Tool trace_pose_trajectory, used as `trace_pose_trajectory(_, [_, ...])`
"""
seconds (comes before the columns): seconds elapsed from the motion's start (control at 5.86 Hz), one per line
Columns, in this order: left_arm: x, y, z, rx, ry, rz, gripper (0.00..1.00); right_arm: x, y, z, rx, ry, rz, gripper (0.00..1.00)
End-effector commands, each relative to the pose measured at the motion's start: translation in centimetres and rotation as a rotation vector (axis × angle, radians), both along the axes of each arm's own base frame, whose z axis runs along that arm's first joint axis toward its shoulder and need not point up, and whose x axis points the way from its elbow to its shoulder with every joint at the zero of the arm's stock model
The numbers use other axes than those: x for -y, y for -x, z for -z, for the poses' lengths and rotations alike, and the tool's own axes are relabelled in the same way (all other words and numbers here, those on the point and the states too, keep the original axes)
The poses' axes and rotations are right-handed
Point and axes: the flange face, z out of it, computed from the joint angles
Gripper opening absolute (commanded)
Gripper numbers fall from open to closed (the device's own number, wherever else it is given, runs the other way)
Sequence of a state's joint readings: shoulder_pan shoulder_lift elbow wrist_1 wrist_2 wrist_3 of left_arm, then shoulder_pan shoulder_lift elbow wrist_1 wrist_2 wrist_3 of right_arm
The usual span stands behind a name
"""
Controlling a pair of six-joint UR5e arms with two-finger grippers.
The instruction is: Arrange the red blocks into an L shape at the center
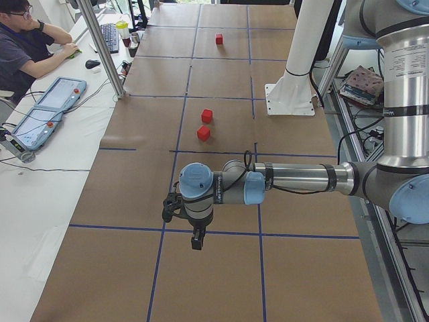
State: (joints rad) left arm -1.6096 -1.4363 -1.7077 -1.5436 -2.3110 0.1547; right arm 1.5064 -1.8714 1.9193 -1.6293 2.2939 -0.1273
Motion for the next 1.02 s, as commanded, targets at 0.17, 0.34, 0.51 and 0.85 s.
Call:
trace_pose_trajectory(0.17, [-1.2,-0.2,-0.7,-0.009,0.005,-0.004,1.0,0.9,0.4,1.4,0.032,-0.11,0.012,1.0])
trace_pose_trajectory(0.34, [-1.3,-0.1,-0.7,-0.01,0.007,-0.004,1.0,2.0,3.6,2.5,0.045,-0.163,0.084,1.0])
trace_pose_trajectory(0.51, [-1.2,-0.2,-0.6,-0.012,0.004,-0.005,1.0,3.0,5.7,3.5,0.06,-0.176,0.109,1.0])
trace_pose_trajectory(0.85, [-1.2,-0.2,-0.6,-0.012,0.003,-0.004,1.0,3.2,11.8,6.0,0.123,-0.157,0.019,1.0])
